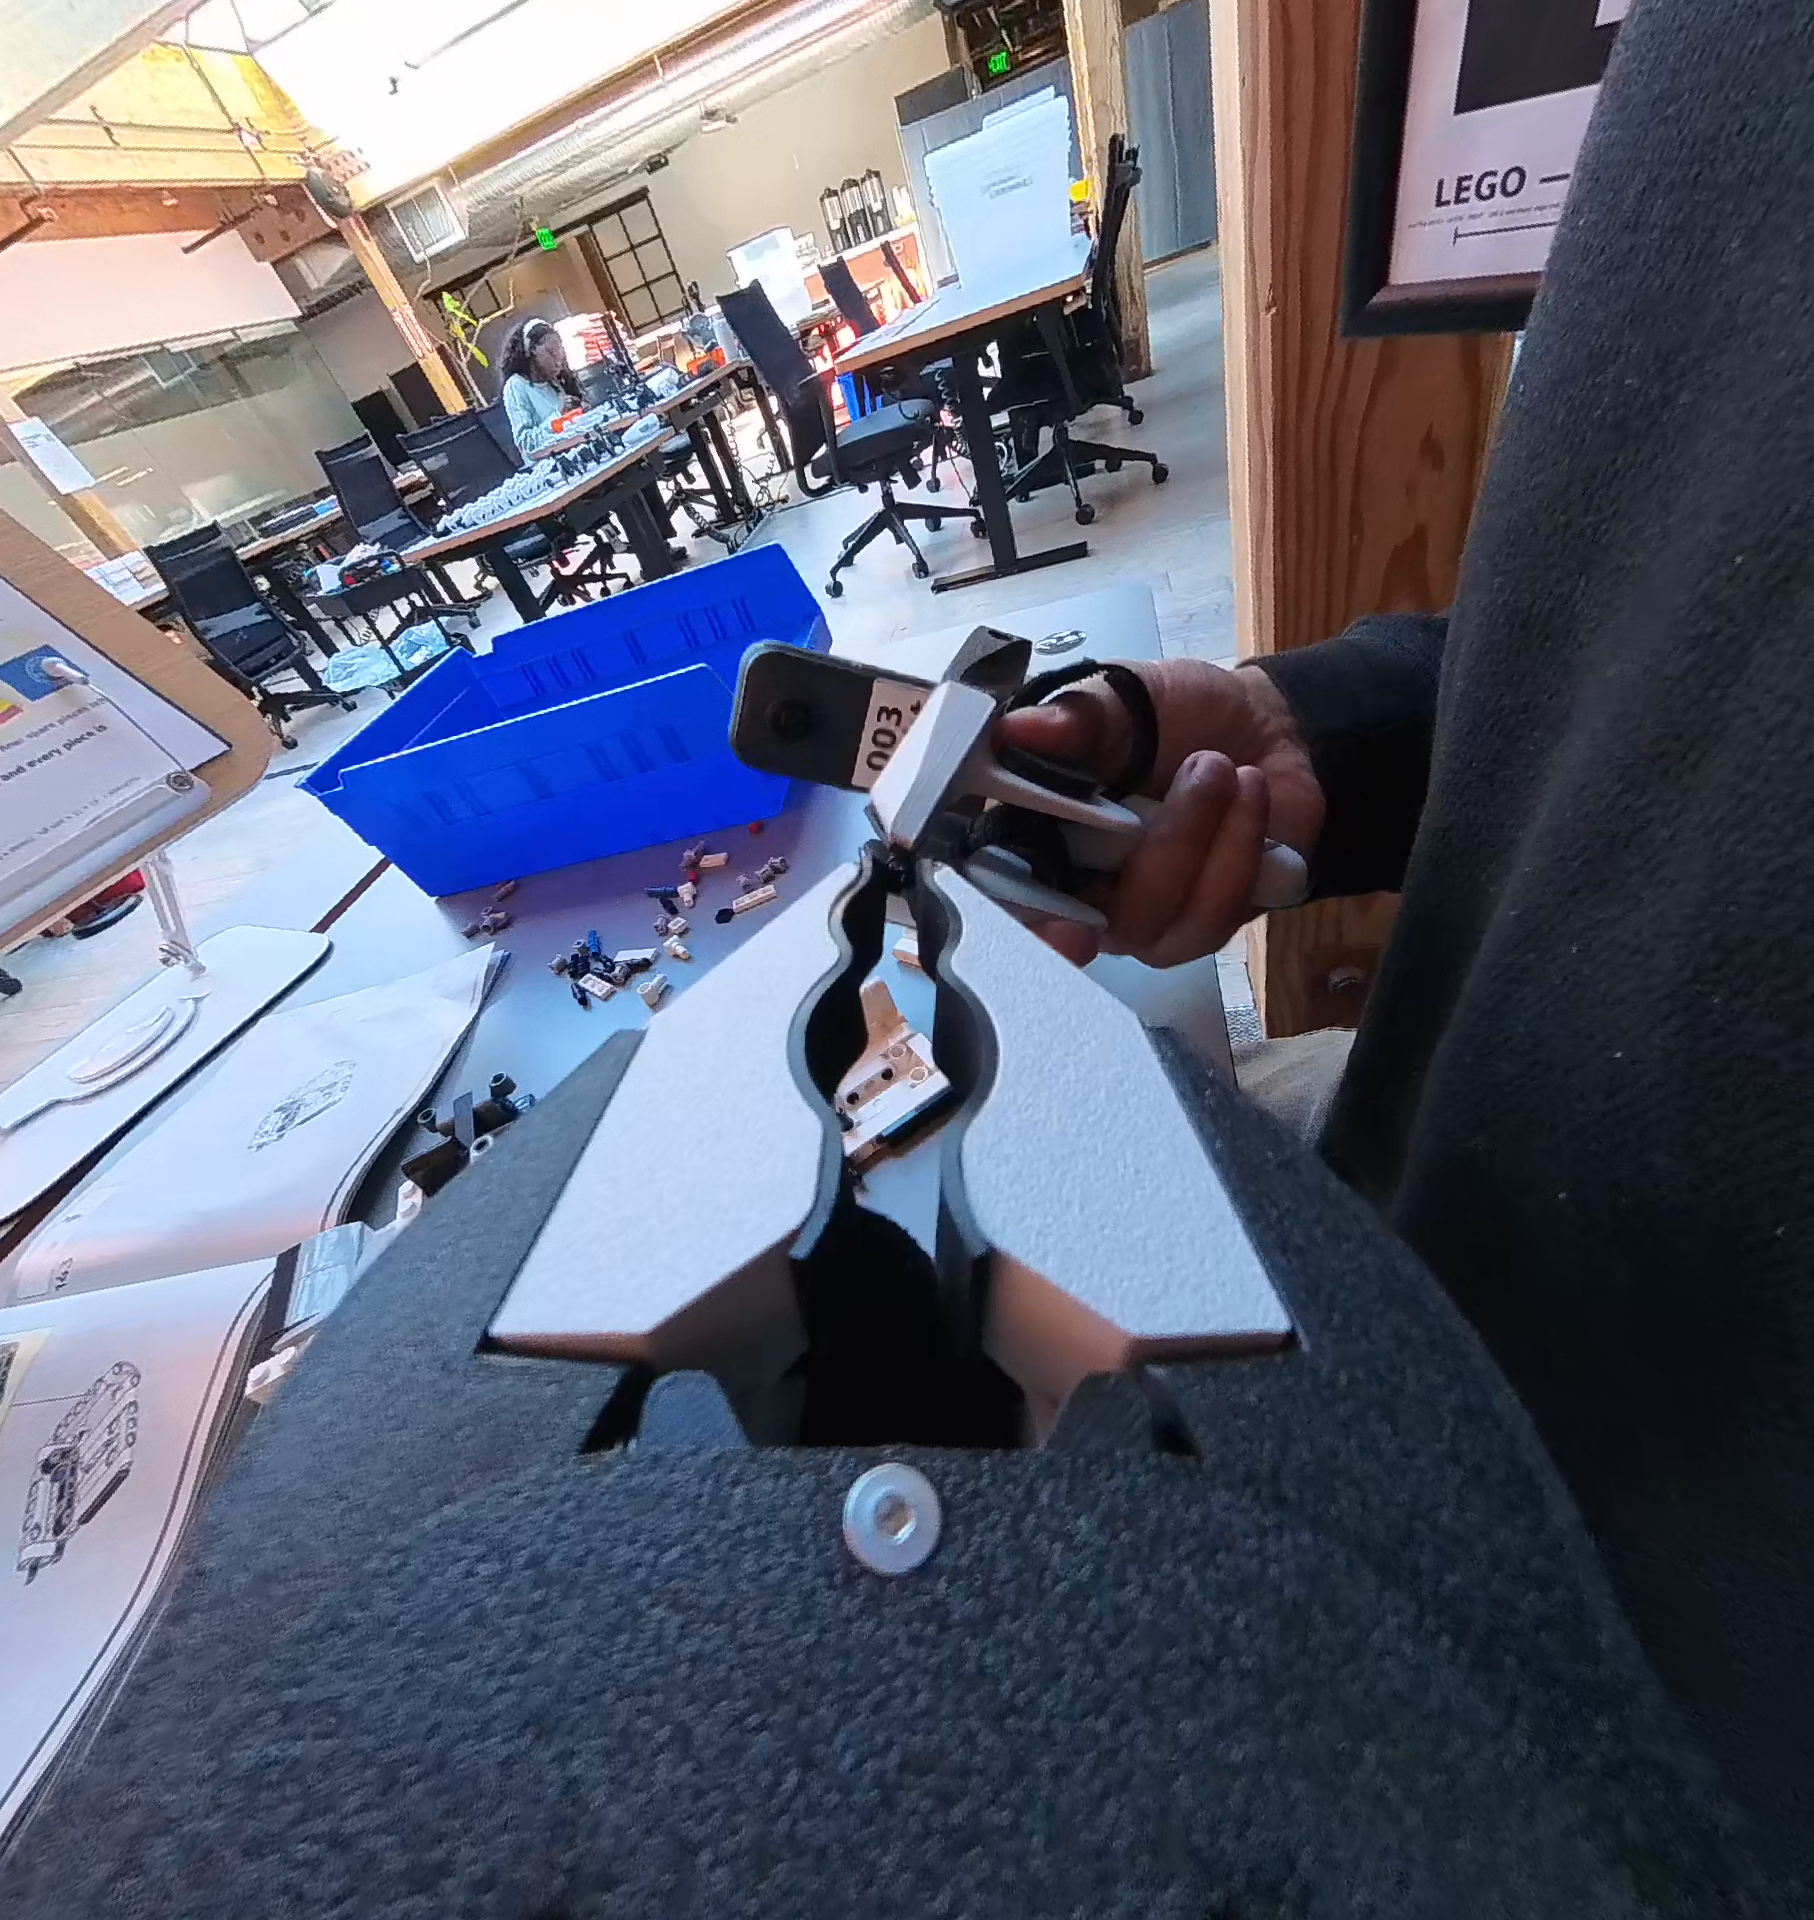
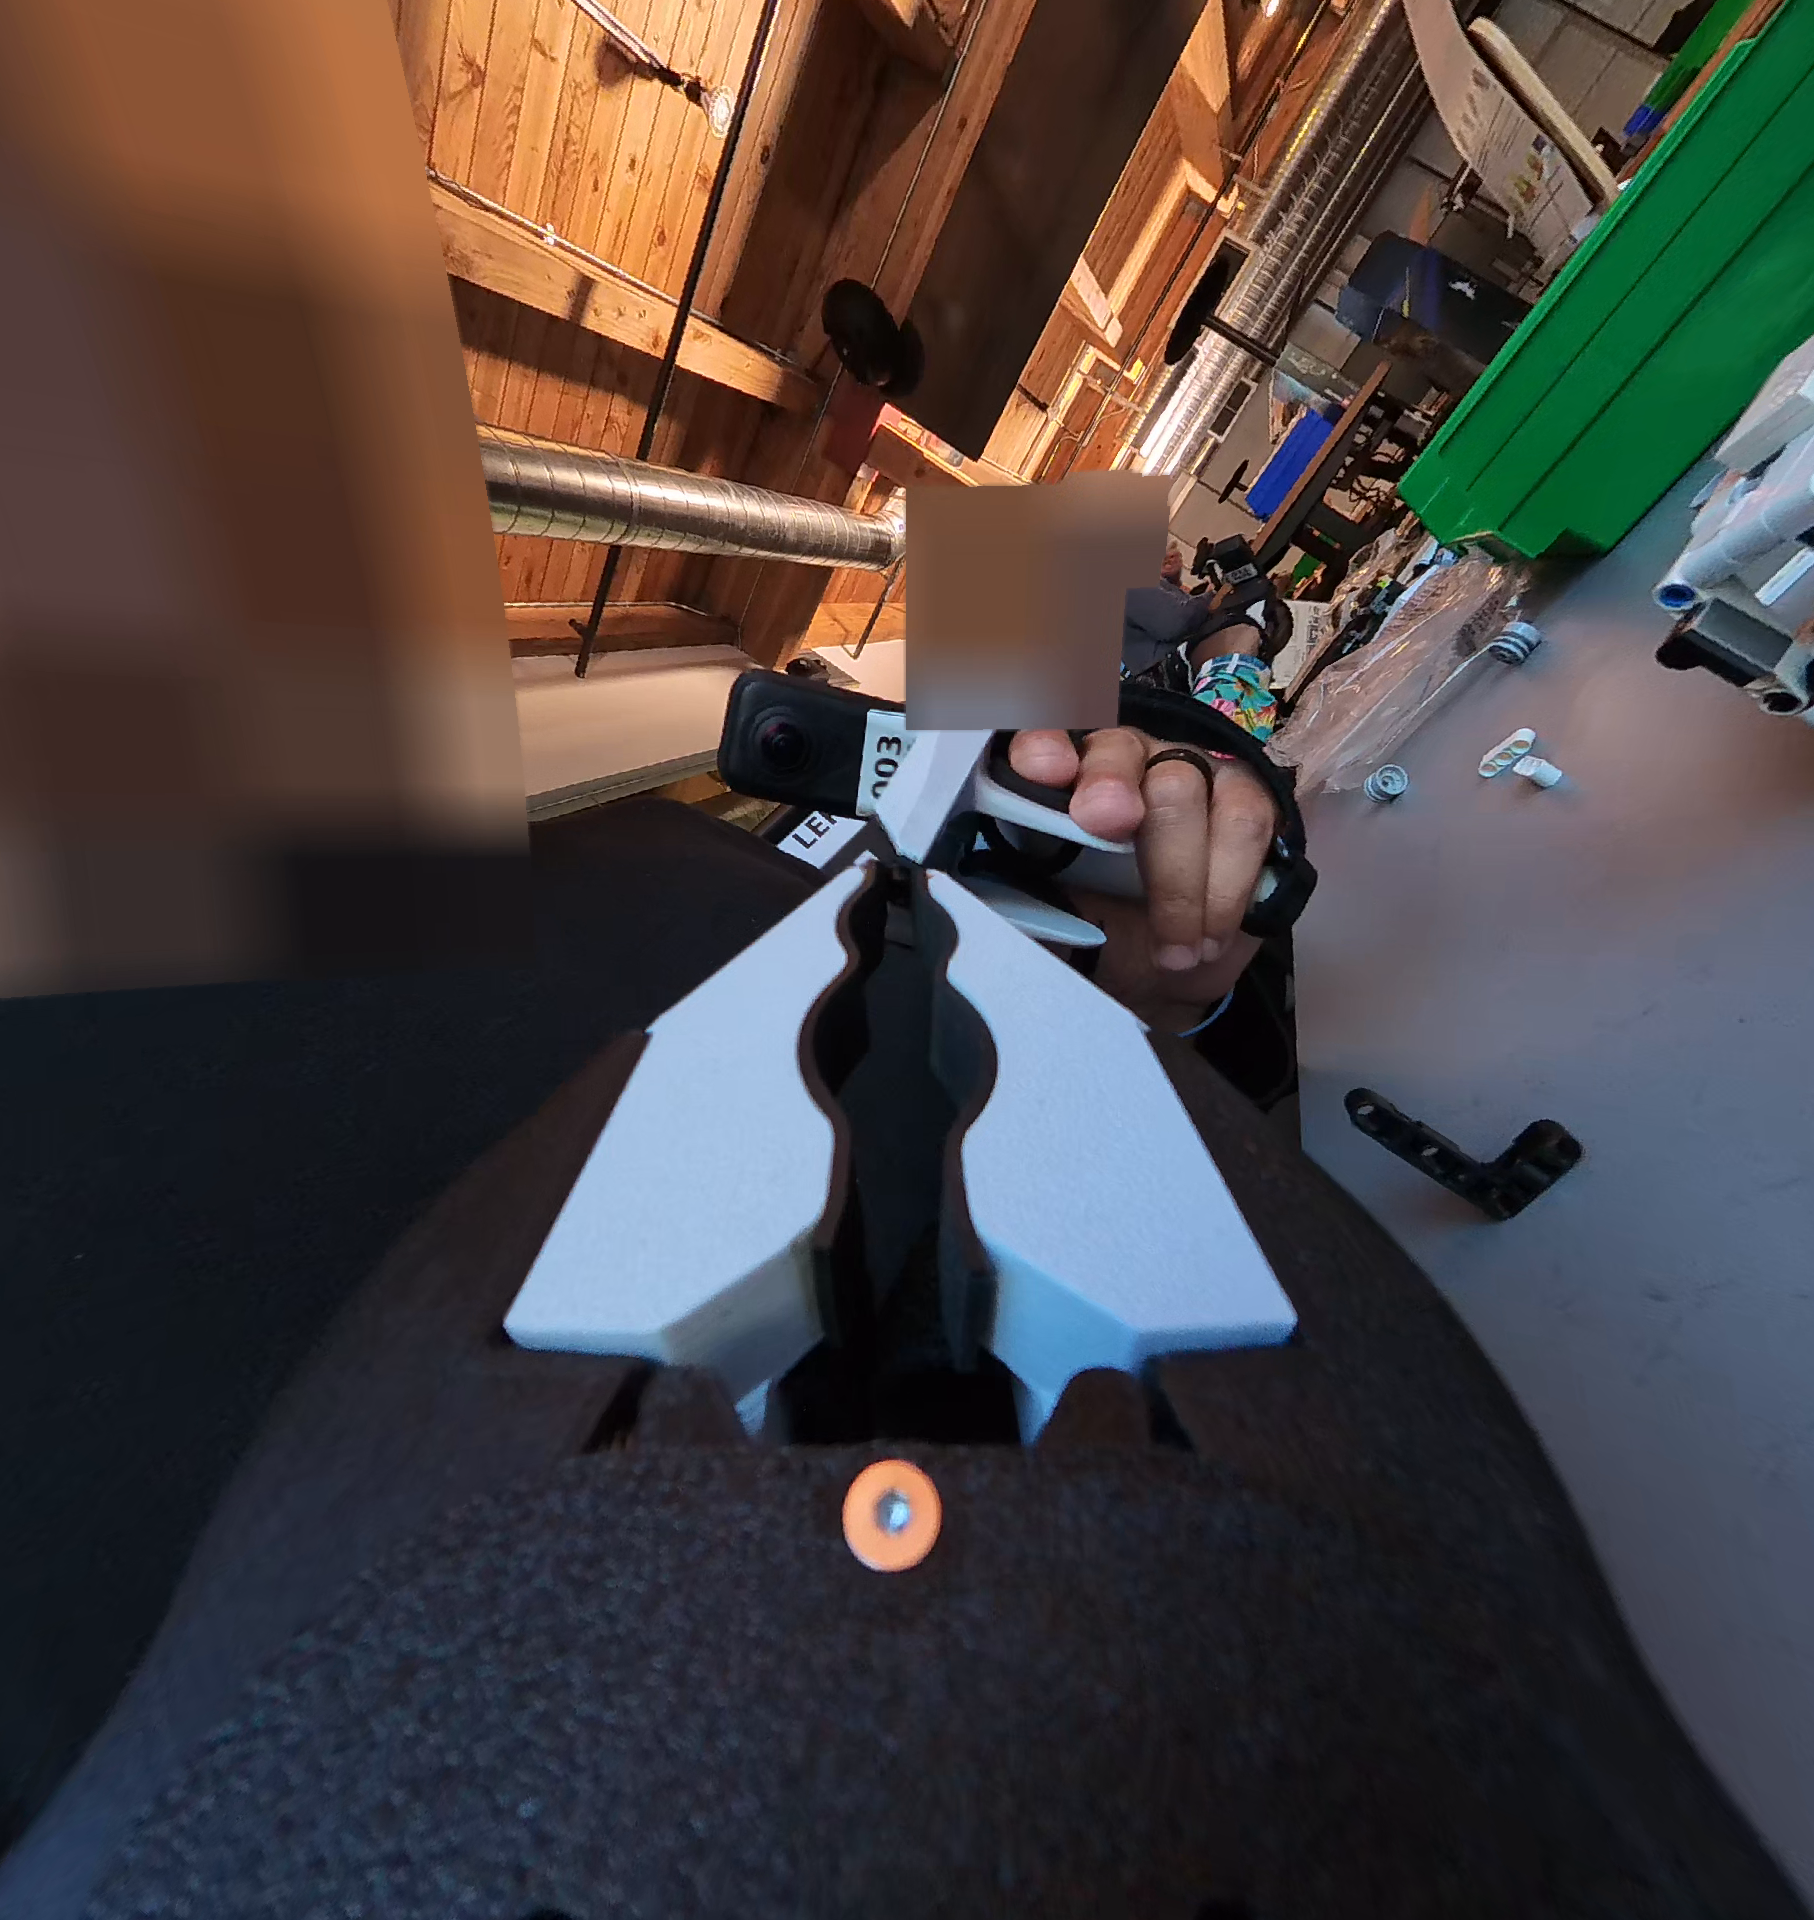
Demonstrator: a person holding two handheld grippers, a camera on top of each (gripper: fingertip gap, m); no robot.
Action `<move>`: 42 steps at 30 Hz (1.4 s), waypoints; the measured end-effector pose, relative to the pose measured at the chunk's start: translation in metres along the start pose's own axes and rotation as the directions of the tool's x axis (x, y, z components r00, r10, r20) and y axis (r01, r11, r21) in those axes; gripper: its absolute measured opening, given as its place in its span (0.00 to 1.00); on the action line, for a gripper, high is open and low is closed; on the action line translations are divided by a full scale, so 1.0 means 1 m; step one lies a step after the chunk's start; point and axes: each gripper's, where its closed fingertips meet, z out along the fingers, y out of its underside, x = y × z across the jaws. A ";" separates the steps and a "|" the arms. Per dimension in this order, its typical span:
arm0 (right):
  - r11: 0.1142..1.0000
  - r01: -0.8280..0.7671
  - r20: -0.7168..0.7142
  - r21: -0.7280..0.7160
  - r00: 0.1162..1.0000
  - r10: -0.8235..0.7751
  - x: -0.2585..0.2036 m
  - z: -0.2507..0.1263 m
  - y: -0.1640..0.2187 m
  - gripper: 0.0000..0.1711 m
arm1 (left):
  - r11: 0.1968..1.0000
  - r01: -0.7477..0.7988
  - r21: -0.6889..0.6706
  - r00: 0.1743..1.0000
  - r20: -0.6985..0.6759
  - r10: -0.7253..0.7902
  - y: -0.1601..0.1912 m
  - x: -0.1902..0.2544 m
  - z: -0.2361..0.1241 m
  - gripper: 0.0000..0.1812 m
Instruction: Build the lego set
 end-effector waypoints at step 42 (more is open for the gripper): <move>0.407 -0.079 -0.414 -0.910 0.159 -0.896 0.086 -0.193 -0.002 0.14 | 0.868 0.447 -0.217 0.879 -0.072 -0.471 0.053 -0.011 0.035 0.02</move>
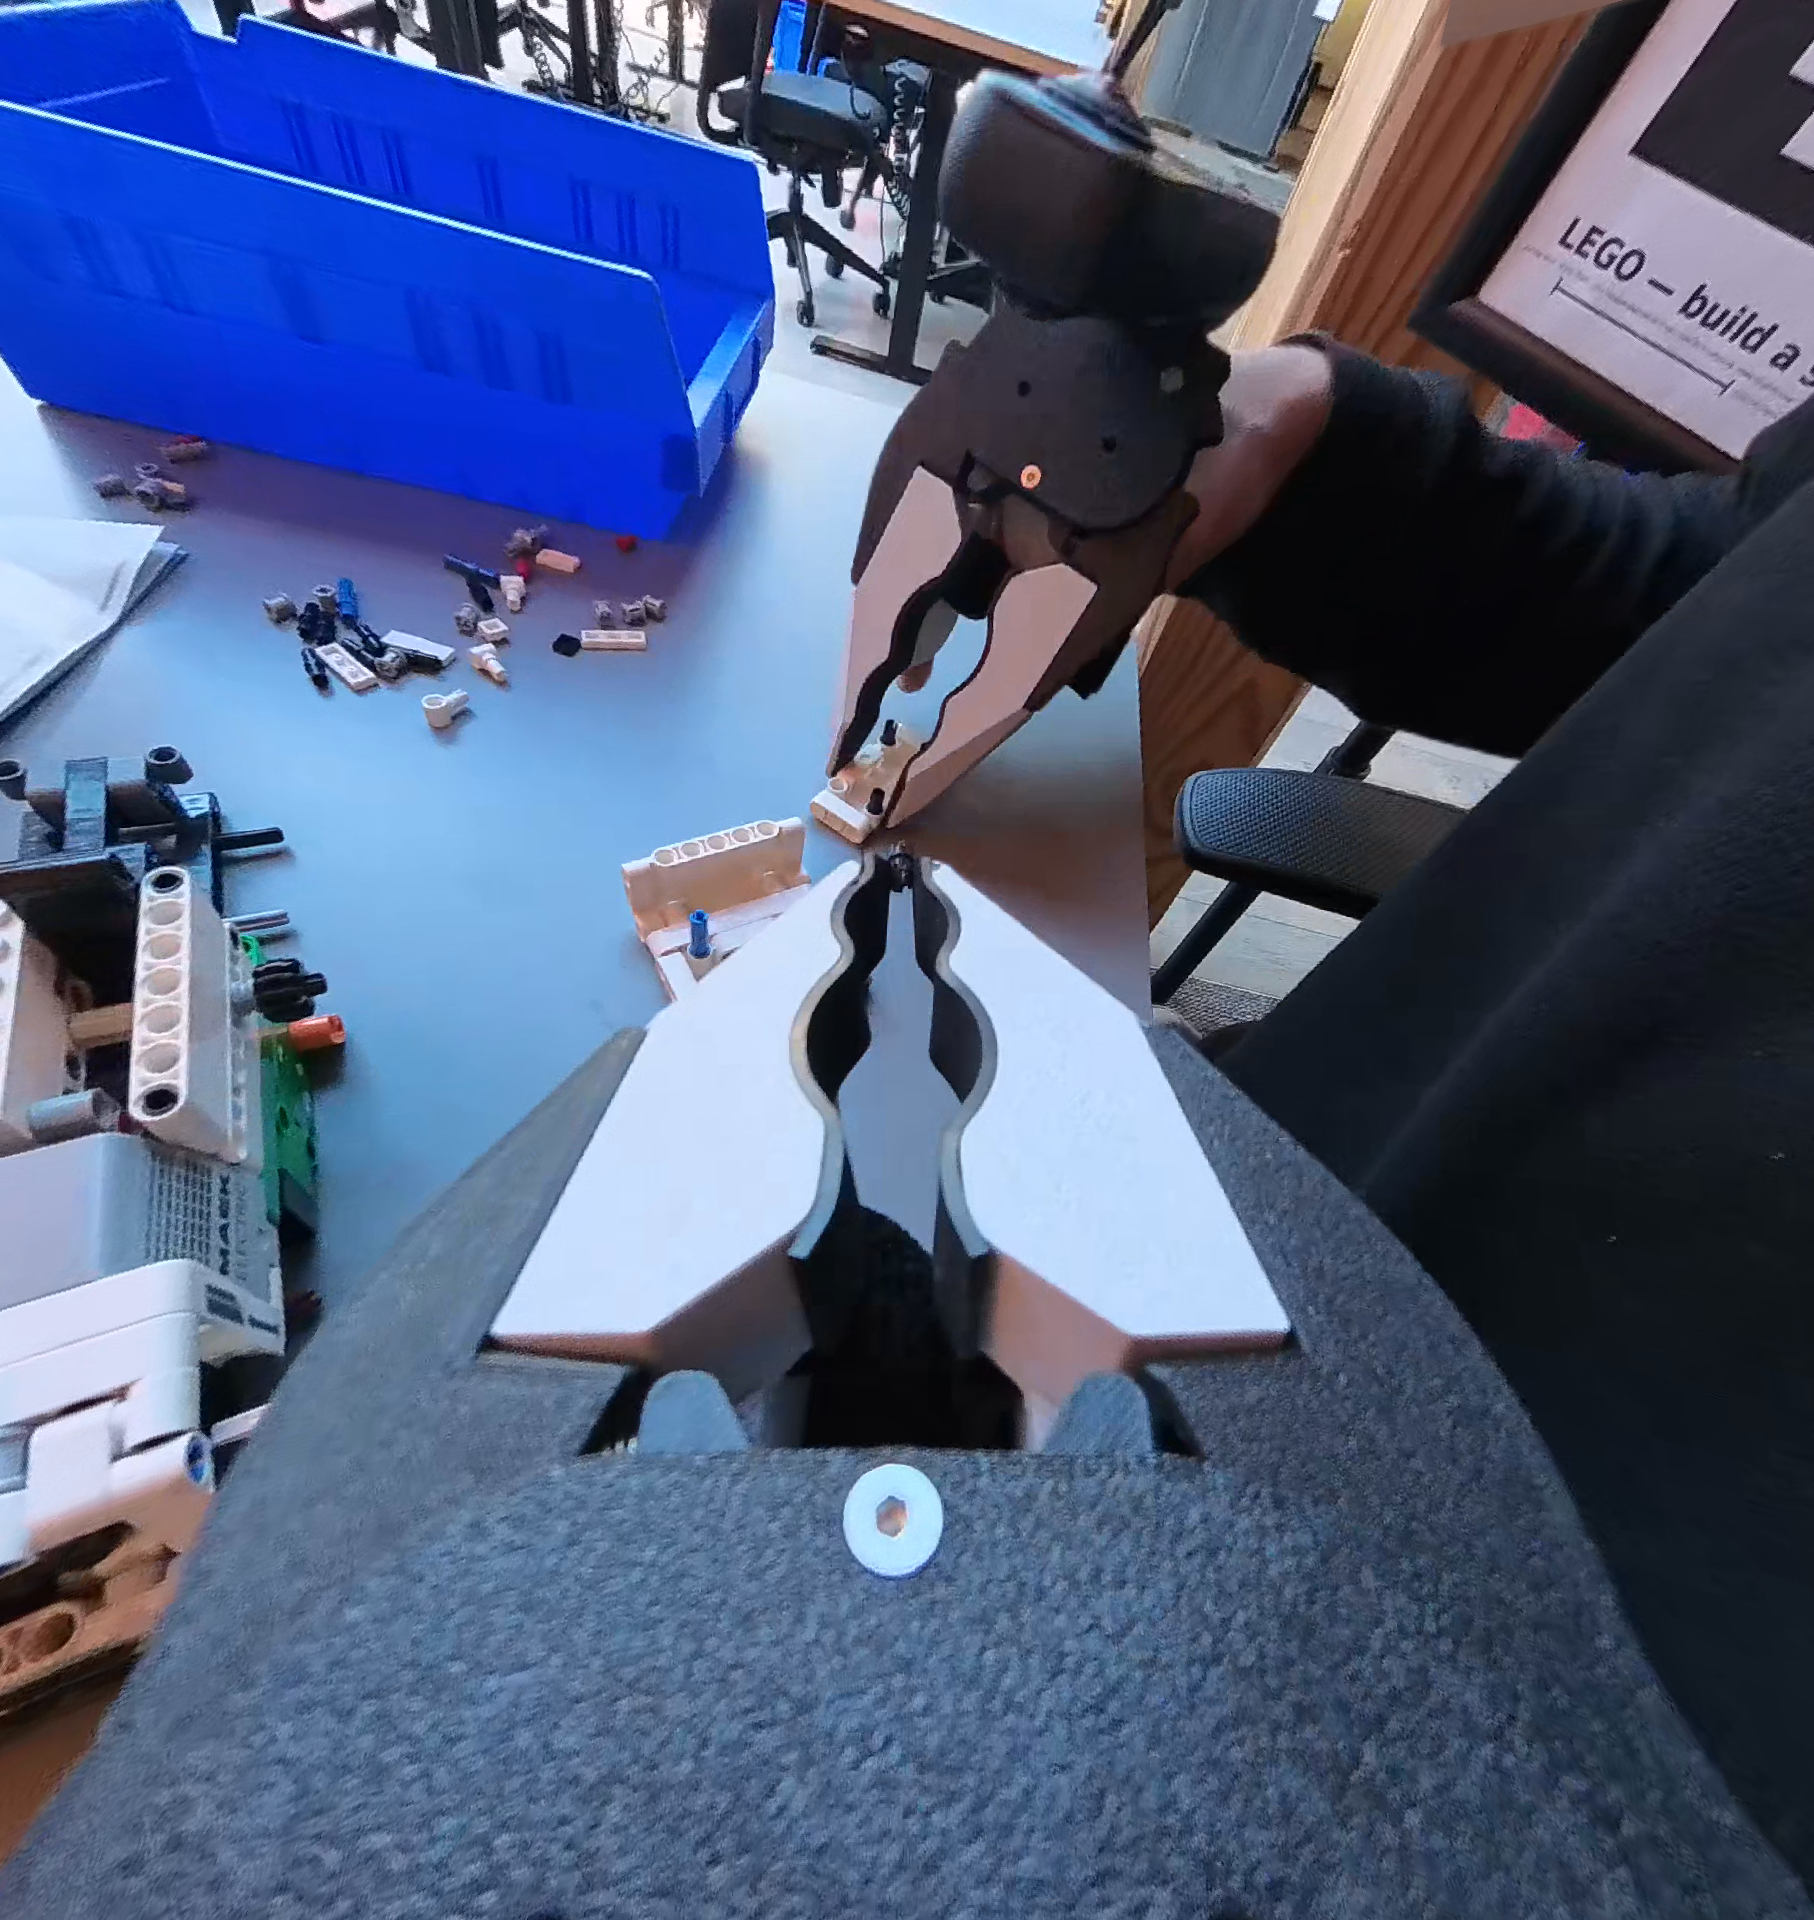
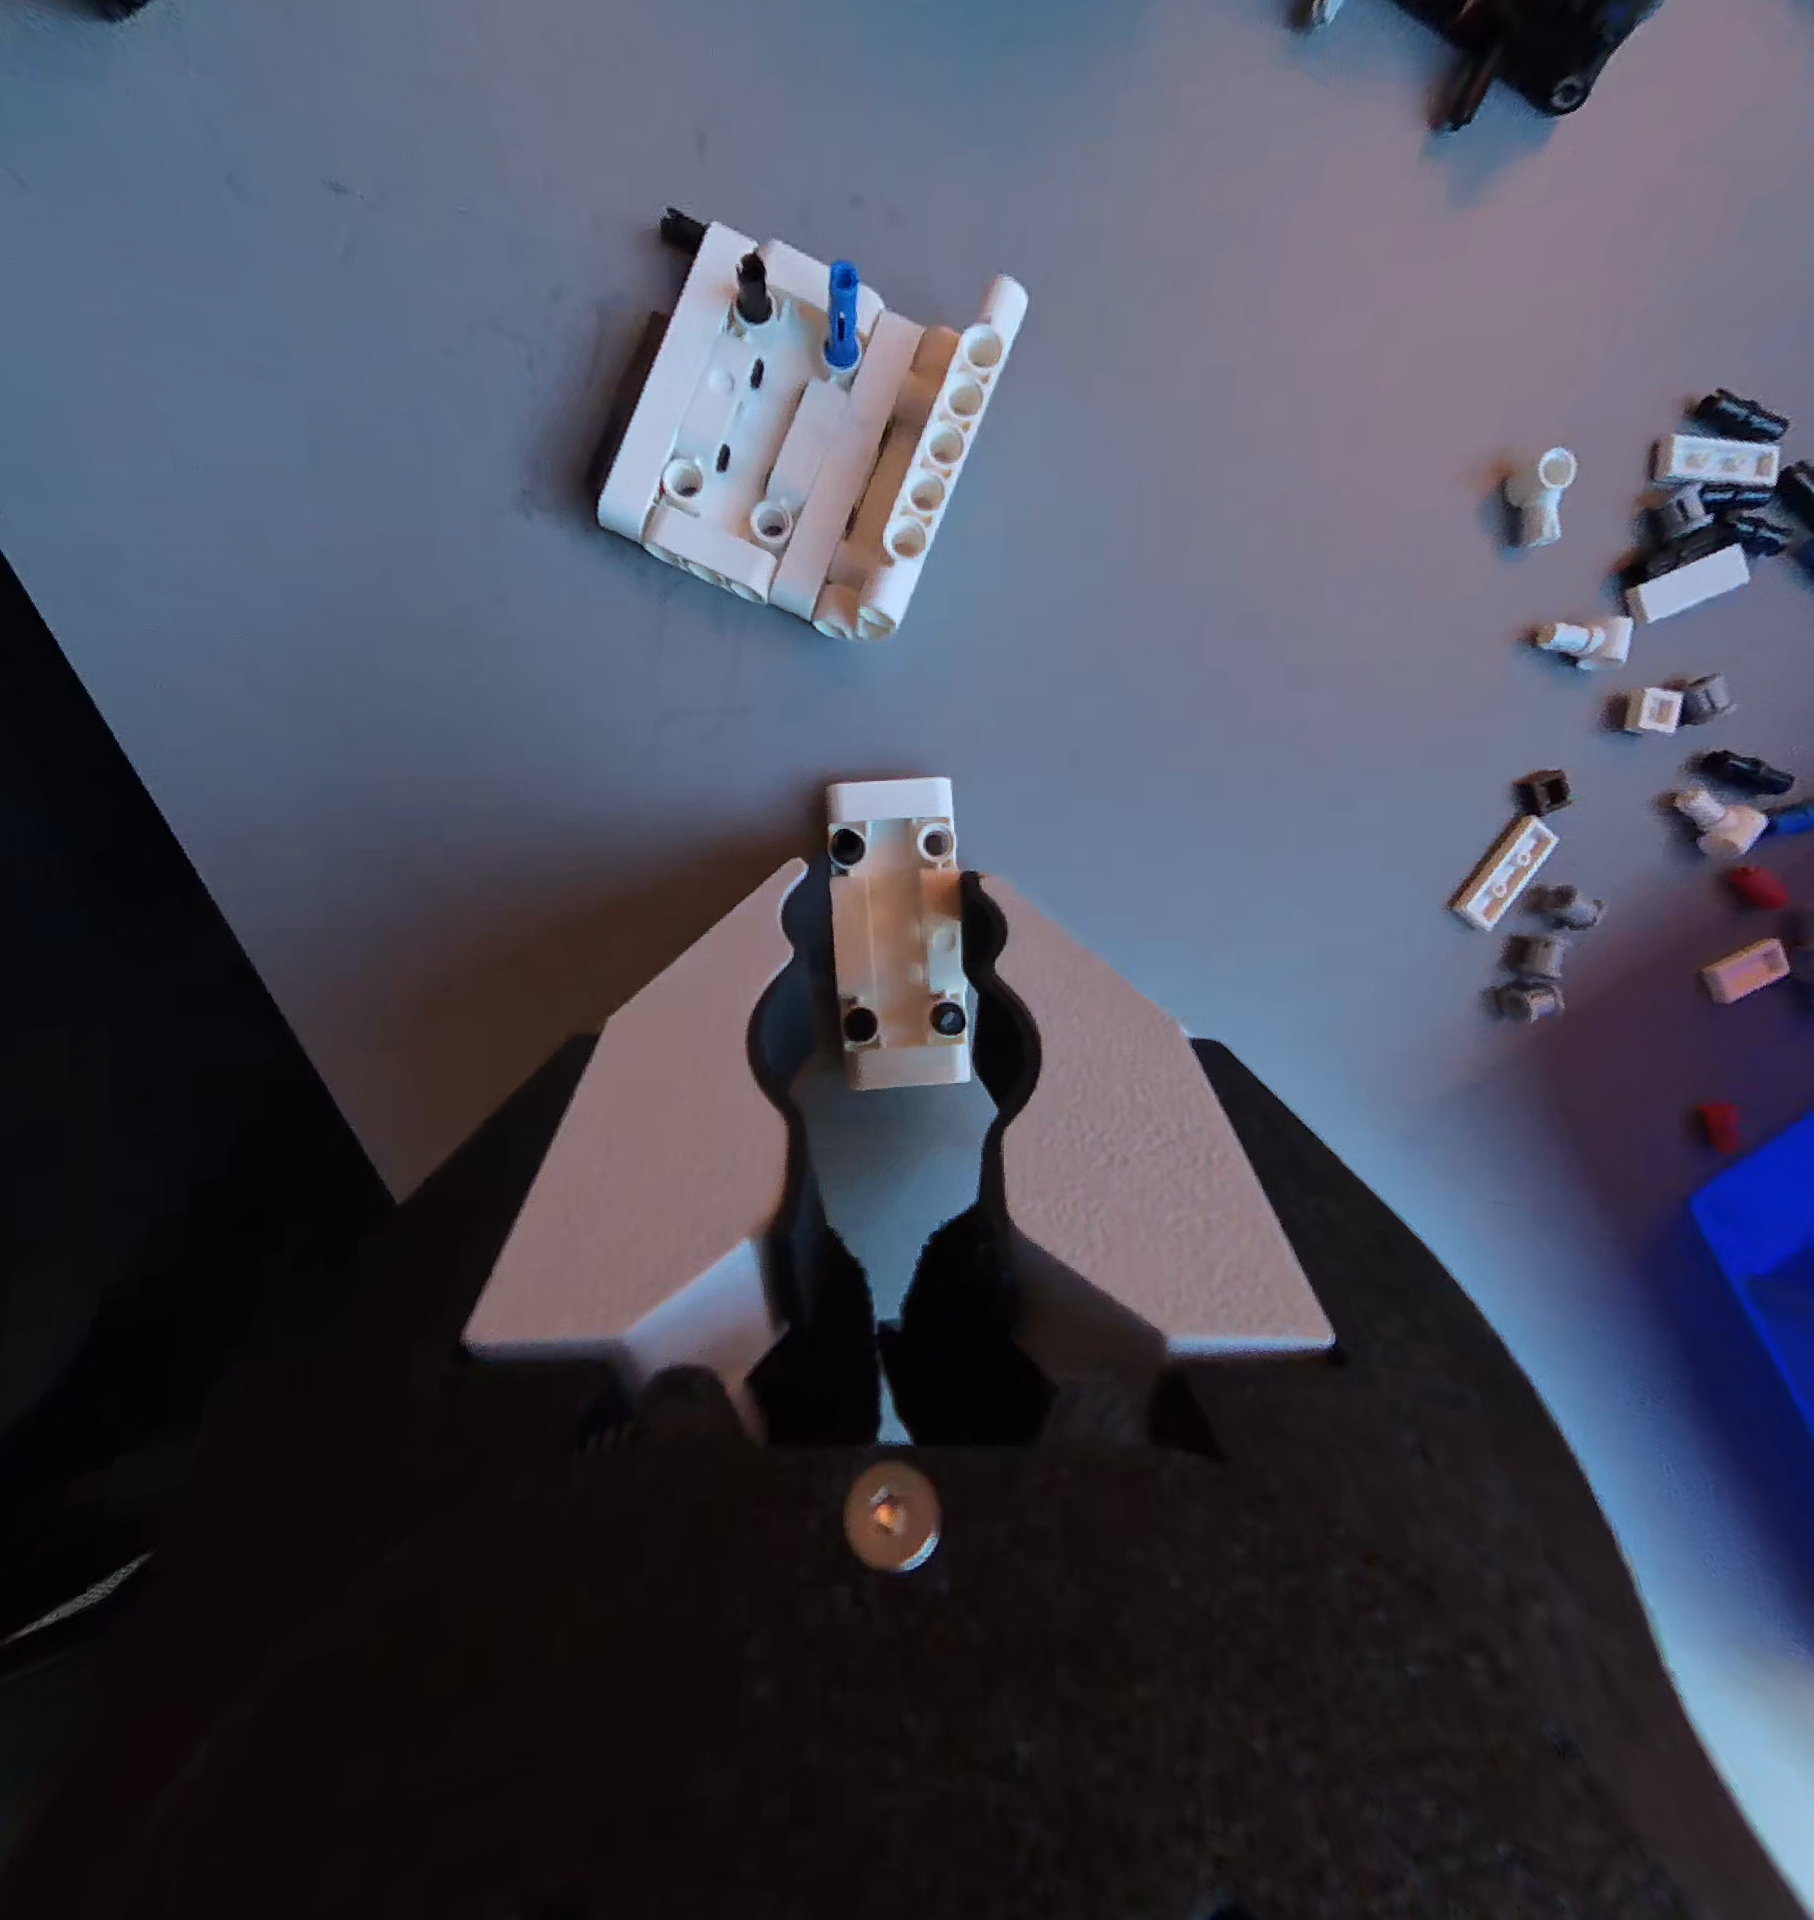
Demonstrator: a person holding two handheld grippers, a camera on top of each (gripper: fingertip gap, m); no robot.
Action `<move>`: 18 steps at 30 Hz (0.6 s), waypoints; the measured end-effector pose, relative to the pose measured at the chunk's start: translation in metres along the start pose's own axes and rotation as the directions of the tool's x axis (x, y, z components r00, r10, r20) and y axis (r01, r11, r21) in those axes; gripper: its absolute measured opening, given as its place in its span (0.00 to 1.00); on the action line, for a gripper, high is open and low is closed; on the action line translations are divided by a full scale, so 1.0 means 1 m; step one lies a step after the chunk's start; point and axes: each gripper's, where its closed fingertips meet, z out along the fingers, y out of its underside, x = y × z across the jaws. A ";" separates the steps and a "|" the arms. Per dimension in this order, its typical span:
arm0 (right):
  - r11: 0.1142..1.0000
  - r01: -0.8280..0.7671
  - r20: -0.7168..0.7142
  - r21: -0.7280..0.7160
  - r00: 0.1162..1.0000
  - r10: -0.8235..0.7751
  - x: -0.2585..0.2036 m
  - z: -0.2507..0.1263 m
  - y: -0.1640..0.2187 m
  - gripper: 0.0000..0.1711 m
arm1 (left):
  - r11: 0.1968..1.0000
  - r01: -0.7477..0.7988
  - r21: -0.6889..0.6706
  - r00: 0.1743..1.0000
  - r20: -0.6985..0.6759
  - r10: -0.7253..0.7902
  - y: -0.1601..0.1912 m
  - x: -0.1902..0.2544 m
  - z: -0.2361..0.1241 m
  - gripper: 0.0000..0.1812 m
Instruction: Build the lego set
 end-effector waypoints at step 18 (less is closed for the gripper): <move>0.859 0.345 -0.148 0.377 0.938 -0.312 -0.062 0.007 -0.118 0.14 | 0.972 0.218 0.087 0.942 0.240 -0.233 0.003 -0.041 -0.052 0.02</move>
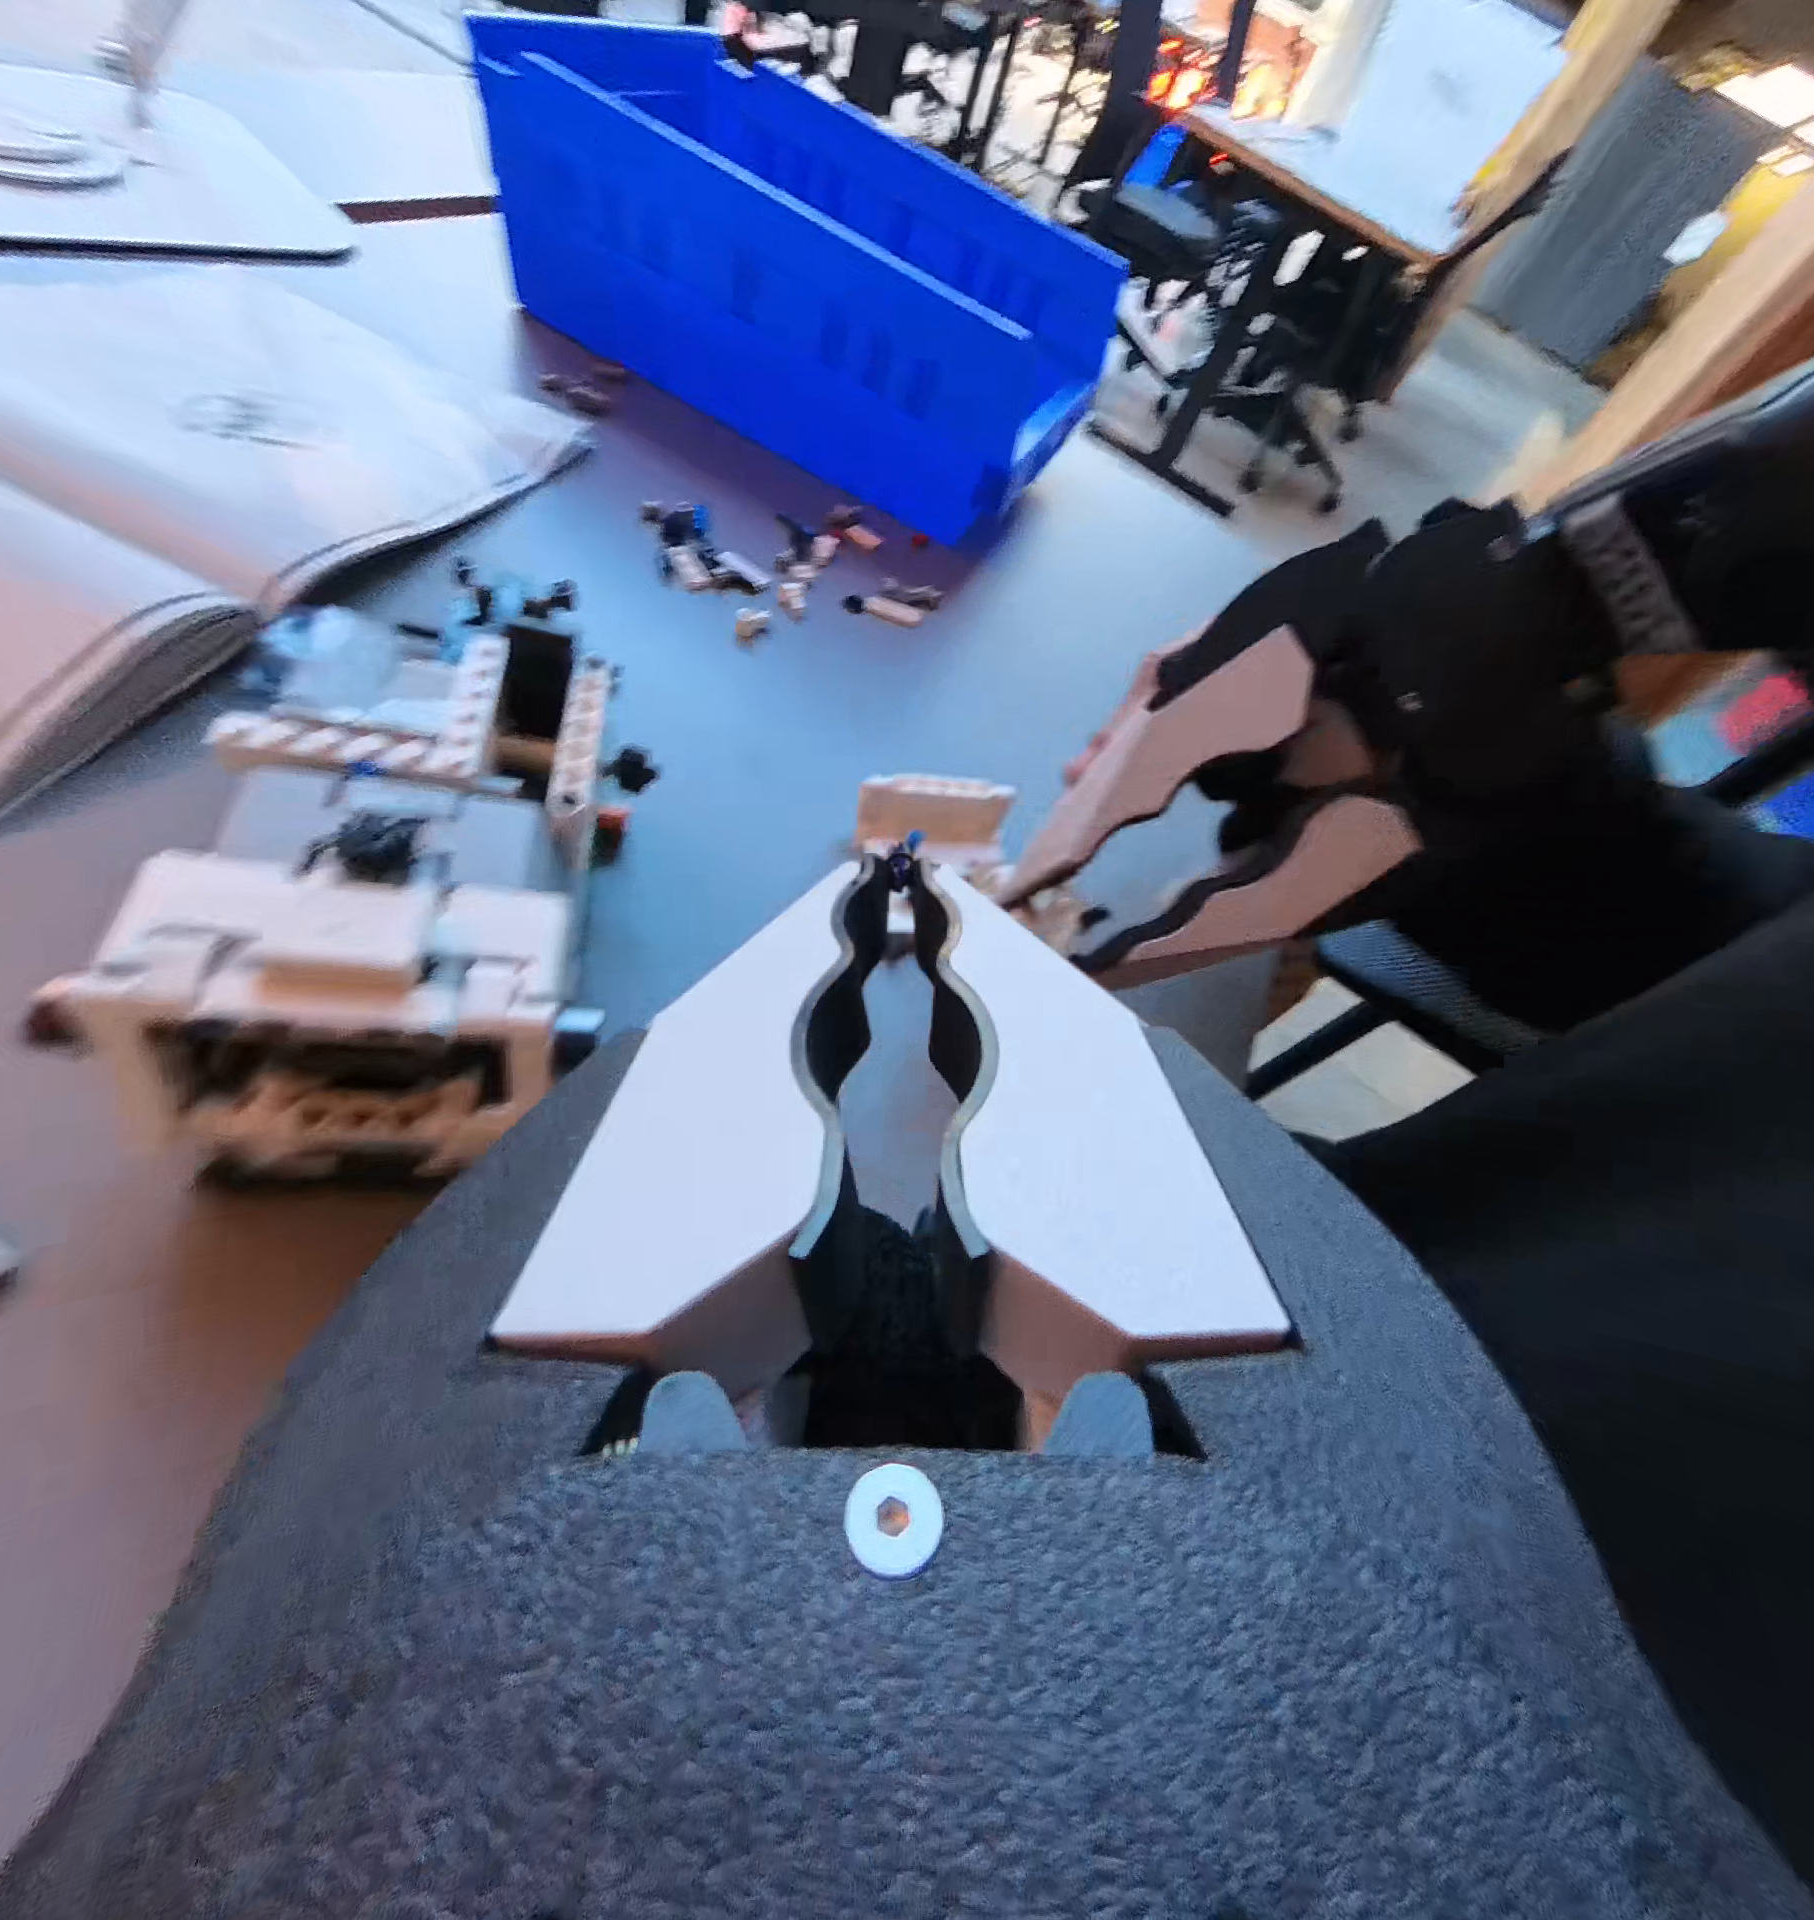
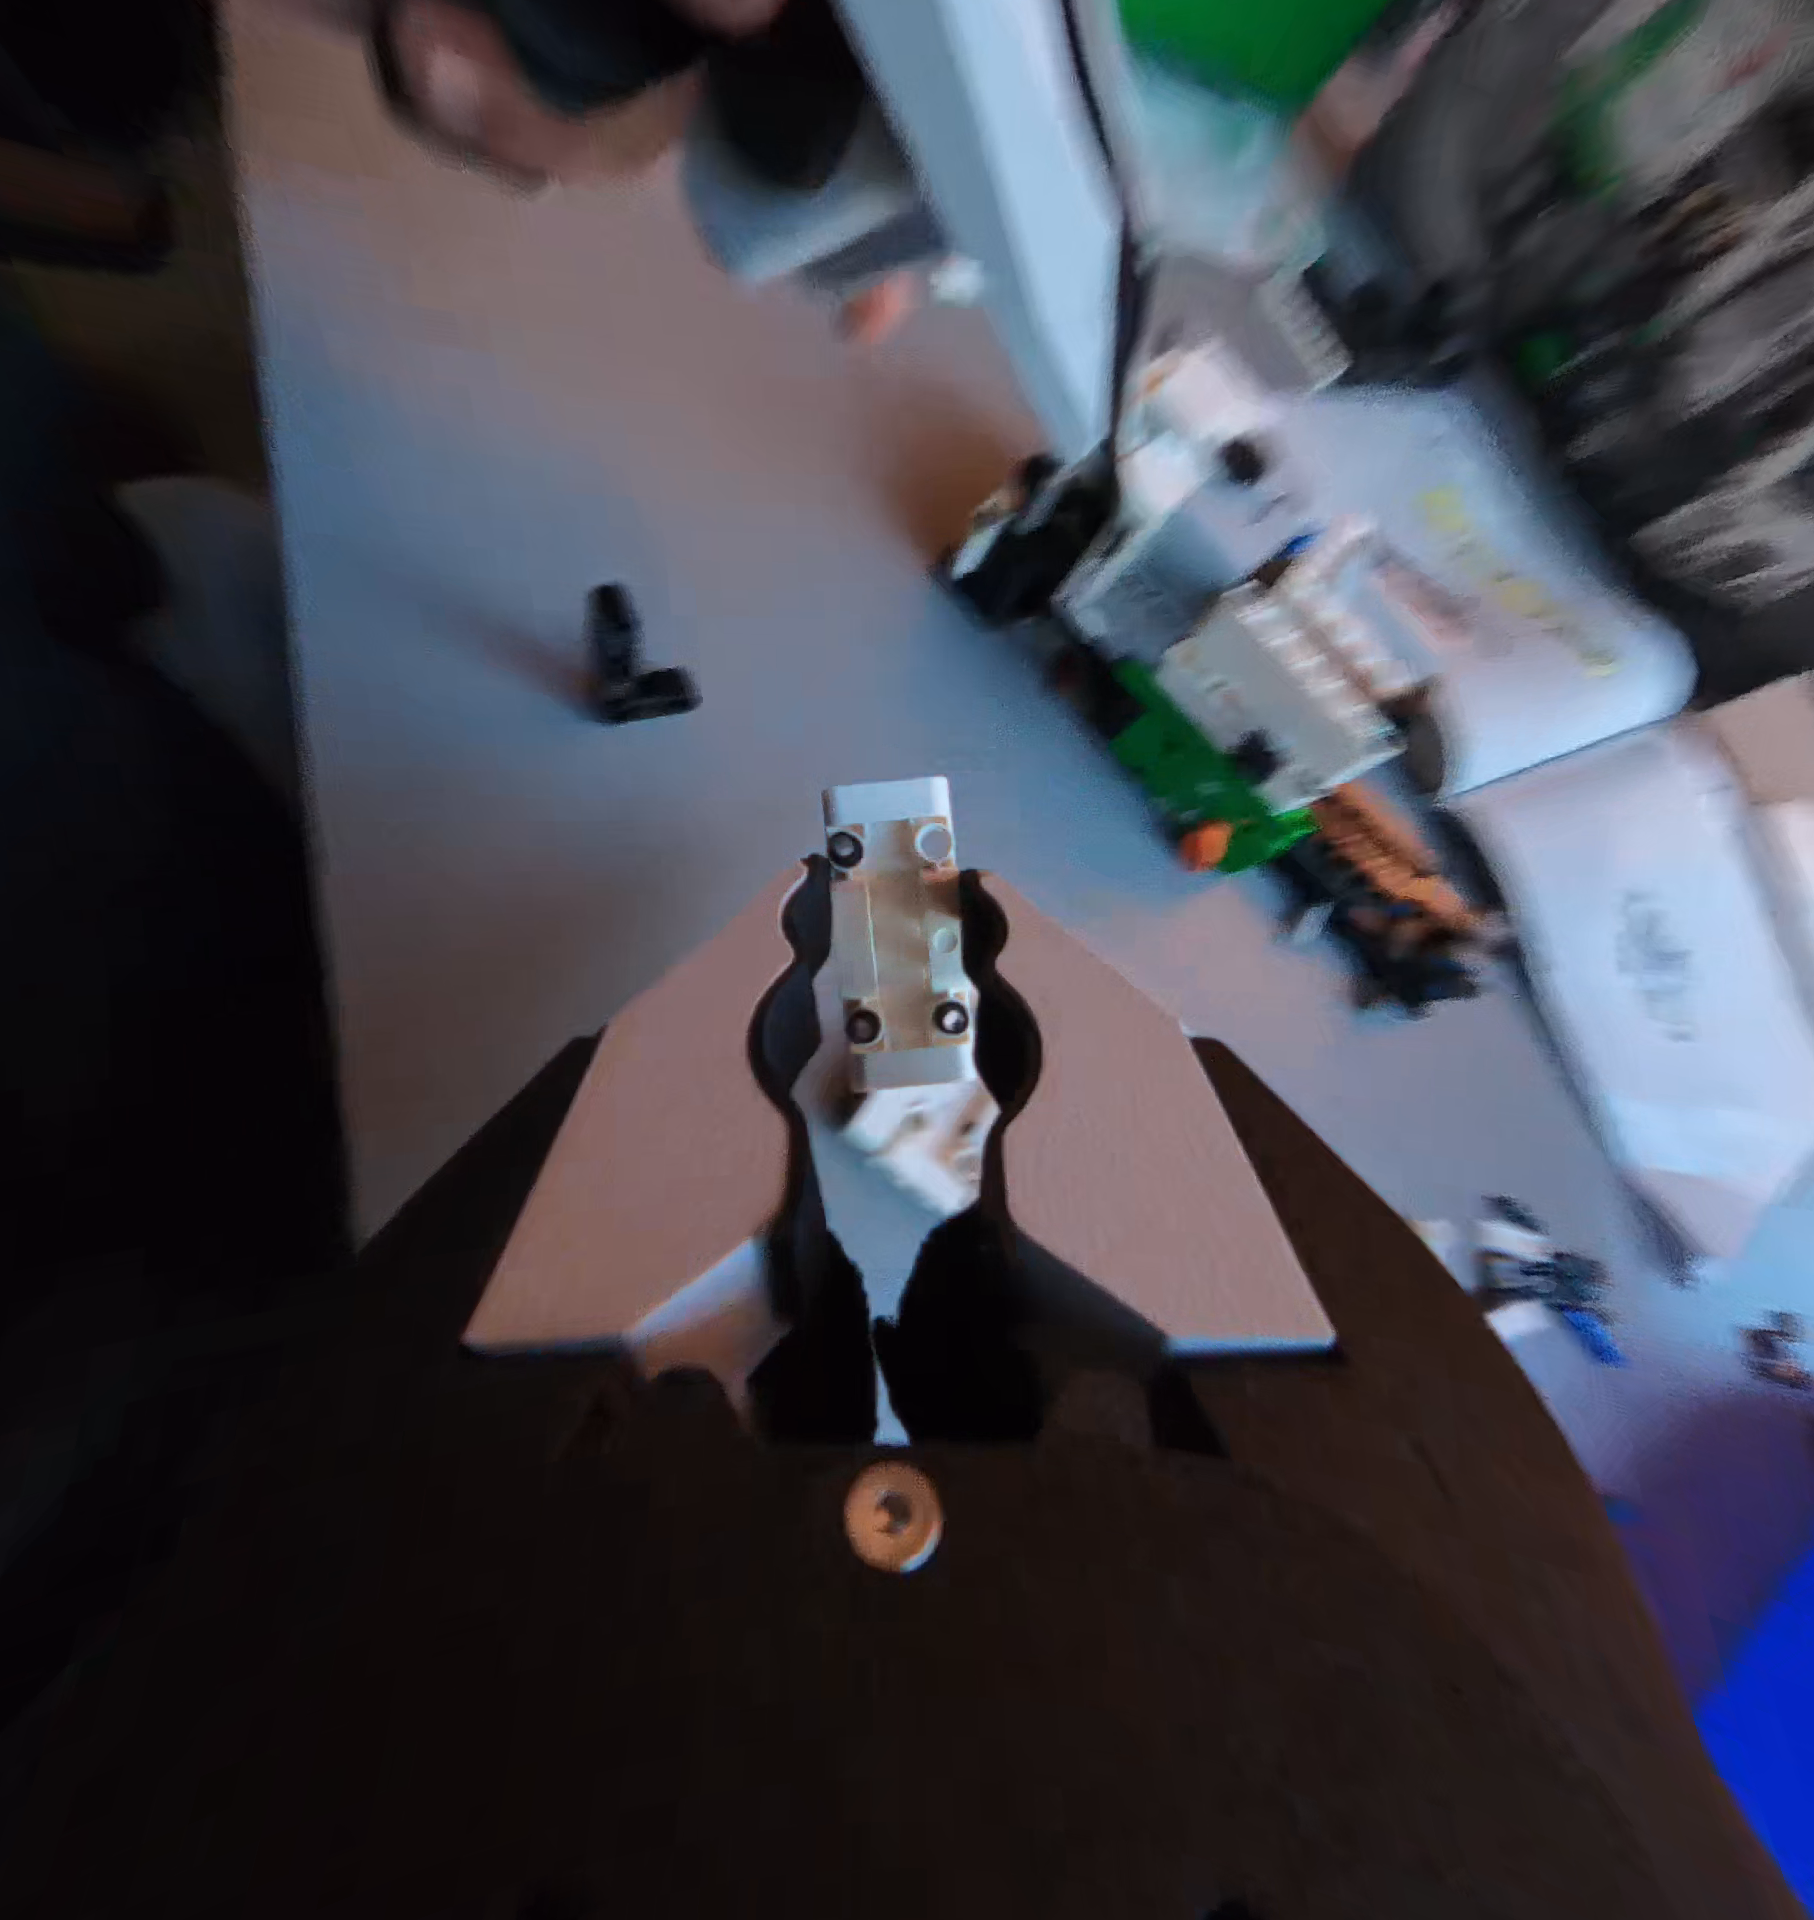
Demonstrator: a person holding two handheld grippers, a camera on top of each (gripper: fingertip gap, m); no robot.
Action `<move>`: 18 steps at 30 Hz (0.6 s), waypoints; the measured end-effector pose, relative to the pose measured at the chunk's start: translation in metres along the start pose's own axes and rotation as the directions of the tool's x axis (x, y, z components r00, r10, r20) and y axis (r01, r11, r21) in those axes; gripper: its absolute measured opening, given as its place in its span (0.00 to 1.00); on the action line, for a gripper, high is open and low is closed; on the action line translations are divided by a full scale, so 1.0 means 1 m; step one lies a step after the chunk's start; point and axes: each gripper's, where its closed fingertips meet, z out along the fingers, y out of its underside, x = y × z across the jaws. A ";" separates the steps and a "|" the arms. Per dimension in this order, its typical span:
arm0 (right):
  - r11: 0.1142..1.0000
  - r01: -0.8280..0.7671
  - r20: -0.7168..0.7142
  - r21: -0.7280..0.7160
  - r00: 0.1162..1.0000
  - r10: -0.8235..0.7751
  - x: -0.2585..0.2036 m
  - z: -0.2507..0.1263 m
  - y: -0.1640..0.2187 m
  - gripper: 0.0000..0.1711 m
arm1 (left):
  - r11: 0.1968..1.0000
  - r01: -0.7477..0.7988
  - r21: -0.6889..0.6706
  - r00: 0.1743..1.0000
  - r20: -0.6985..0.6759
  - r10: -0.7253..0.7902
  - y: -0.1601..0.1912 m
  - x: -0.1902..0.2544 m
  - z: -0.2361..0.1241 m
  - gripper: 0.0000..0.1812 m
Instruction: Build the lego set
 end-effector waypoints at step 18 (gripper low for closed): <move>0.812 0.337 -0.282 -0.477 0.816 -0.504 0.030 -0.071 0.065 0.15 | 0.989 -0.148 0.006 0.985 0.084 0.147 0.046 0.015 -0.028 0.02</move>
